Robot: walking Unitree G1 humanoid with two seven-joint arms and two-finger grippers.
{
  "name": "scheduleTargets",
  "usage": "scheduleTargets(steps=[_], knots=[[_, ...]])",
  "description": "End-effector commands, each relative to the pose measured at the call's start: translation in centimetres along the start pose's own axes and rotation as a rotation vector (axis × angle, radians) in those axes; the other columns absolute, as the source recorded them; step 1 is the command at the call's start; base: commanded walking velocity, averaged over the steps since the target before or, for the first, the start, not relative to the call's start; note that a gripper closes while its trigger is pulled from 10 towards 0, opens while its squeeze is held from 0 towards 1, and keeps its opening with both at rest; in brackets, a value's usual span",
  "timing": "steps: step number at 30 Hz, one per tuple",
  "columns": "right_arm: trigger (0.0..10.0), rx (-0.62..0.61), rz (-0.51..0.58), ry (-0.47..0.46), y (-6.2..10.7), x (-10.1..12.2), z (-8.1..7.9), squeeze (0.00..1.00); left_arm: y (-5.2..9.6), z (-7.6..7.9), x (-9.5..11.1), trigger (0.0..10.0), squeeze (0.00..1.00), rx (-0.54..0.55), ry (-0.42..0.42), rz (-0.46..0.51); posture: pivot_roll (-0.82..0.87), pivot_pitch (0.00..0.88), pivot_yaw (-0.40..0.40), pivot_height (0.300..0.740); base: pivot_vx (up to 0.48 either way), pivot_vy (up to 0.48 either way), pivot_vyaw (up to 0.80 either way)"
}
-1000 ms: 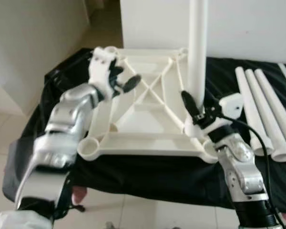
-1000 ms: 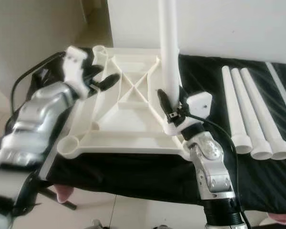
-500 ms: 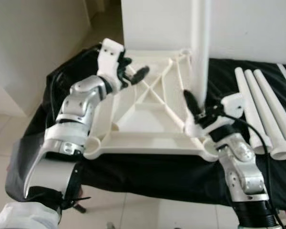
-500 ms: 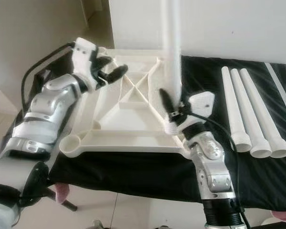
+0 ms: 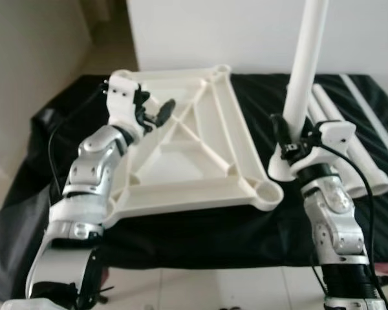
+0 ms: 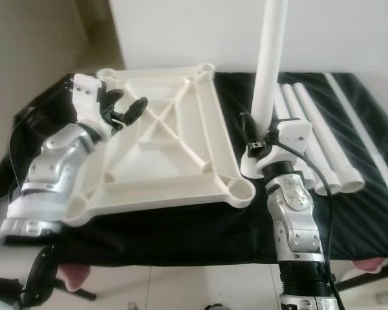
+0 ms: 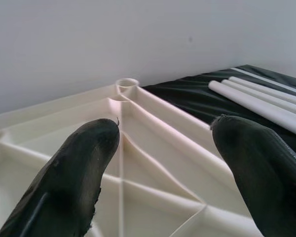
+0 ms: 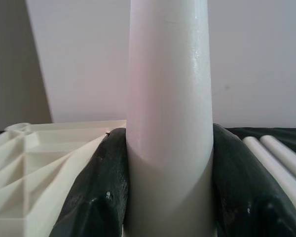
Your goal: Building children table
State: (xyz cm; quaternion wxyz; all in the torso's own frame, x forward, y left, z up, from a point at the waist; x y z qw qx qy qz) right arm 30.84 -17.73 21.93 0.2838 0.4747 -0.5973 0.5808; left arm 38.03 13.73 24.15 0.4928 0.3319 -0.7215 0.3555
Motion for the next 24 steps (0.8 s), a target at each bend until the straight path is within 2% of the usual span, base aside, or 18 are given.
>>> scheduleTargets(steps=[1,6,9,22,24], knots=[[10.0,0.007,0.004,-0.002,-0.5,0.1,-0.2,0.0,0.6,-0.7,-0.3,10.0,0.0,0.073,0.01,-0.011,0.0,0.025,-0.013,0.74,0.0,0.0,-0.8],[10.0,0.006,0.008,0.005,-0.7,0.2,0.0,0.0,1.0,-1.0,-0.4,10.0,0.0,0.095,0.014,-0.013,0.0,0.017,-0.019,0.74,0.0,0.0,-0.65],[10.0,0.004,0.013,0.006,-0.9,0.2,0.0,0.0,1.4,-1.1,-0.5,10.0,0.0,0.108,0.0,-0.015,0.01,0.013,-0.022,0.74,0.0,0.0,0.0],[10.0,-0.005,0.025,0.01,-1.1,0.2,0.3,0.0,2.2,-1.2,-1.0,10.0,0.0,0.129,0.062,-0.046,0.02,0.004,-0.028,0.74,0.0,0.0,0.0],[10.0,-0.014,0.018,0.018,-1.2,0.0,0.5,0.0,2.4,-1.1,-1.1,10.0,0.0,0.126,0.062,-0.053,0.03,0.0,-0.028,0.74,0.0,0.296,0.0]])
Point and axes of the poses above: a point about 5 cm out from each wrist's last joint towards the gripper, its own y axis pointing back from the gripper into the wrist, its own x axis along the axis of the wrist's last joint, z = x × y, the point moved 1 cm from there along -y, pointing out of the wrist towards the gripper, and after that the axes turned 10 degrees about -y, right-handed, at the moved point
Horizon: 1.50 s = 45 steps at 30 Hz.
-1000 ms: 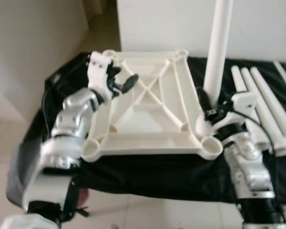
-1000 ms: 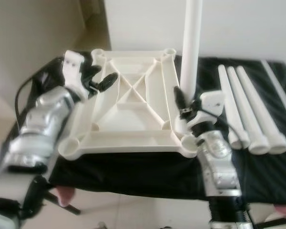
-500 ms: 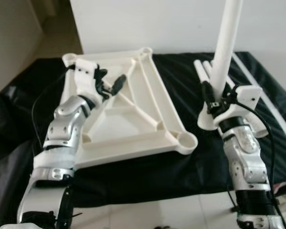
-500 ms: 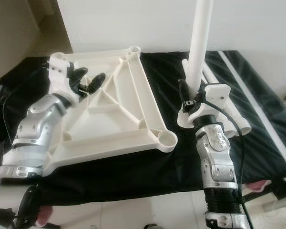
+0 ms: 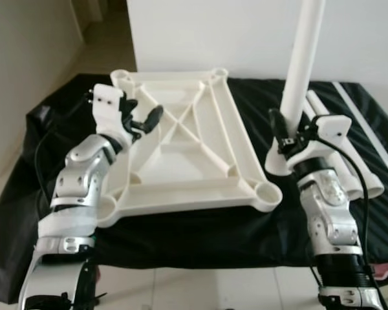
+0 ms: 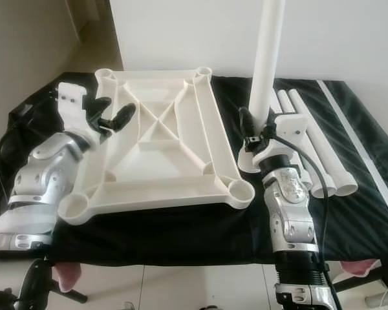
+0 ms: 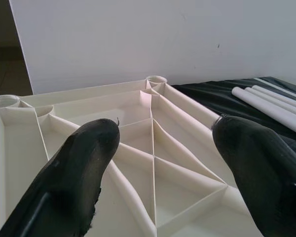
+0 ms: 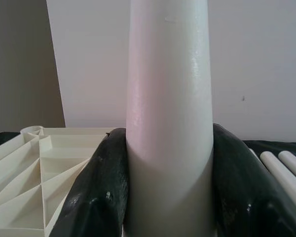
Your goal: Building children table
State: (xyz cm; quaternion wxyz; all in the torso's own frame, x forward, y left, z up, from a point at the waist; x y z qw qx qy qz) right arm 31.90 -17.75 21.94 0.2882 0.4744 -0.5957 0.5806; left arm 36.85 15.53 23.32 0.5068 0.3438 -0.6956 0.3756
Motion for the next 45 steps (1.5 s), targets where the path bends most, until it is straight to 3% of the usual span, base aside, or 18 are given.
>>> scheduleTargets(steps=[1,16,29,39,45], knots=[[10.0,-0.012,0.025,0.012,-0.2,0.4,0.3,0.0,0.3,-0.4,-0.4,10.0,0.0,0.077,0.012,-0.027,0.03,0.0,-0.028,0.74,0.0,0.315,0.0],[10.0,-0.023,0.011,0.023,-0.3,0.1,0.5,0.0,0.7,-0.2,-0.6,10.0,0.0,0.072,0.016,-0.047,0.03,0.002,-0.026,0.74,0.0,0.321,0.0],[10.0,-0.039,0.014,0.037,-0.3,0.2,0.9,0.0,0.8,0.7,-0.6,10.0,0.0,0.028,-0.044,-0.047,0.03,0.02,-0.036,0.74,0.0,0.0,0.0],[10.0,-0.06,0.003,0.04,-0.4,0.3,1.5,0.0,1.0,0.8,-0.5,10.0,0.0,-0.003,-0.135,-0.051,0.02,0.043,-0.043,0.74,0.0,0.0,-0.73],[10.0,-0.068,0.003,0.04,-0.3,0.3,1.6,0.0,0.9,0.8,-0.5,10.0,0.0,0.007,-0.126,-0.05,0.02,0.053,-0.04,0.74,0.0,0.0,-0.8]])
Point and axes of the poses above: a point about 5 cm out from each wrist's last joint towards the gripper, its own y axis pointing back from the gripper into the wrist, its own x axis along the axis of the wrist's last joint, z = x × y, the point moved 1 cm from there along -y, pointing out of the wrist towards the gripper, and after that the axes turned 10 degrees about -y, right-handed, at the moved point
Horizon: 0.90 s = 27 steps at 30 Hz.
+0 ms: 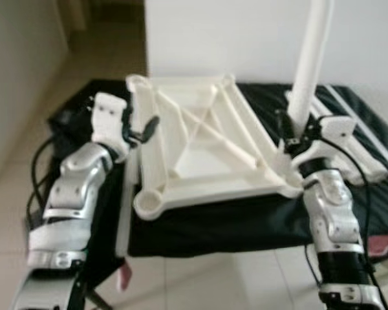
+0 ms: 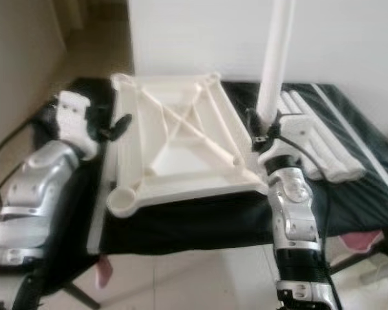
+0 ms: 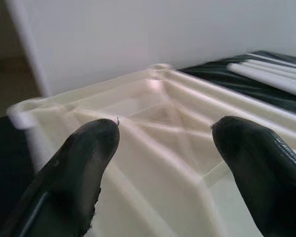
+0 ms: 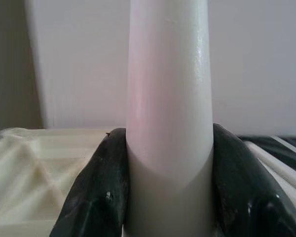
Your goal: Building children table
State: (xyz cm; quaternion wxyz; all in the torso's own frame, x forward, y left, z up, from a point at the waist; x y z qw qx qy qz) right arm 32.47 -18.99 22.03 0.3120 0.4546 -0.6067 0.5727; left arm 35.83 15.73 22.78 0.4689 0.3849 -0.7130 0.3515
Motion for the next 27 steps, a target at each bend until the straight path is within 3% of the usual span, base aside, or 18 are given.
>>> scheduleTargets(steps=[1,5,27], knots=[[10.0,-0.012,0.004,-0.002,0.1,0.1,0.3,0.0,-0.1,0.5,-0.2,10.0,0.0,-0.016,-0.01,-0.009,0.02,0.054,-0.038,0.74,0.0,0.0,-0.79],[10.0,-0.013,0.008,-0.005,0.1,0.2,0.3,0.0,-0.1,0.5,-0.3,10.0,0.0,-0.016,-0.012,-0.009,0.02,0.055,-0.038,0.74,0.0,0.0,-0.67],[10.0,0.049,0.012,-0.002,0.1,0.1,-0.4,0.0,-0.4,0.5,1.0,10.0,0.0,-0.02,-0.038,0.036,0.03,0.048,-0.02,0.74,0.0,0.0,0.0]])
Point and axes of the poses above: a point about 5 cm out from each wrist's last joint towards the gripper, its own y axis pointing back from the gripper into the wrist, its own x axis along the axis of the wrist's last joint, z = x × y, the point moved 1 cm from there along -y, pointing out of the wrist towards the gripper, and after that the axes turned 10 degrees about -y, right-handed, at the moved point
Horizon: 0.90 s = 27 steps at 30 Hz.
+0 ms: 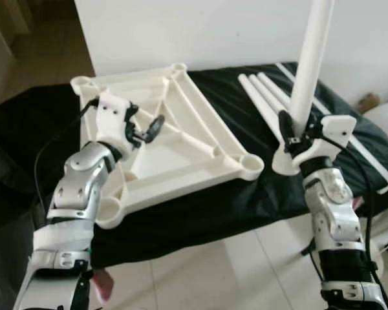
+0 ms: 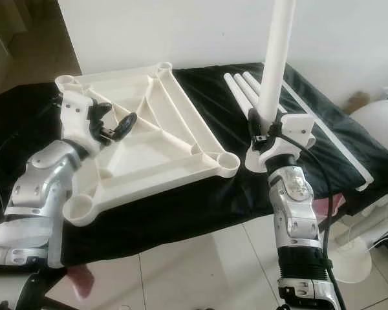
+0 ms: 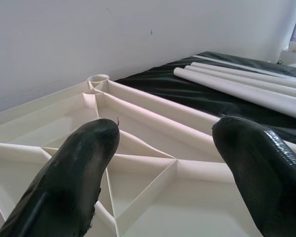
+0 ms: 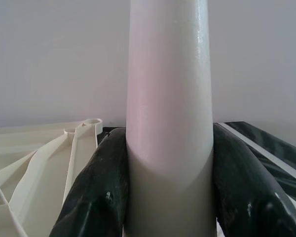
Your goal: Building children table
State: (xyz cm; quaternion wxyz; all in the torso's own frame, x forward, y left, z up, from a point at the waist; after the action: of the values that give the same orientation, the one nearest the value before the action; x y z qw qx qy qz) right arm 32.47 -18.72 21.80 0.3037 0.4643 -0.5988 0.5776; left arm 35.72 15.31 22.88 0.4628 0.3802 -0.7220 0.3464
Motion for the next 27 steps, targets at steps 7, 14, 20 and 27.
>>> scheduleTargets(steps=[7,14,20,27], knots=[[10.0,0.051,-0.003,0.036,0.2,0.4,-0.1,0.0,-1.4,0.6,2.0,10.0,0.0,-0.028,0.01,0.073,0.02,0.049,-0.018,0.74,0.0,-0.07,0.0],[10.0,0.059,-0.05,0.06,0.0,0.1,-0.8,0.0,-2.1,1.4,2.2,10.0,0.0,-0.068,-0.047,0.074,0.01,0.046,-0.025,0.74,0.0,0.0,0.0],[10.0,0.188,-0.071,0.078,0.5,0.0,-2.5,0.0,-2.8,1.6,2.5,10.0,0.0,-0.126,-0.072,0.051,0.0,0.038,-0.016,0.74,0.0,0.0,0.0],[10.0,0.352,-0.12,-0.042,1.8,-0.1,-4.0,0.0,-5.0,1.8,2.7,10.0,0.0,-0.15,-0.067,-0.006,-0.01,0.022,-0.013,0.74,0.0,0.0,0.0]])
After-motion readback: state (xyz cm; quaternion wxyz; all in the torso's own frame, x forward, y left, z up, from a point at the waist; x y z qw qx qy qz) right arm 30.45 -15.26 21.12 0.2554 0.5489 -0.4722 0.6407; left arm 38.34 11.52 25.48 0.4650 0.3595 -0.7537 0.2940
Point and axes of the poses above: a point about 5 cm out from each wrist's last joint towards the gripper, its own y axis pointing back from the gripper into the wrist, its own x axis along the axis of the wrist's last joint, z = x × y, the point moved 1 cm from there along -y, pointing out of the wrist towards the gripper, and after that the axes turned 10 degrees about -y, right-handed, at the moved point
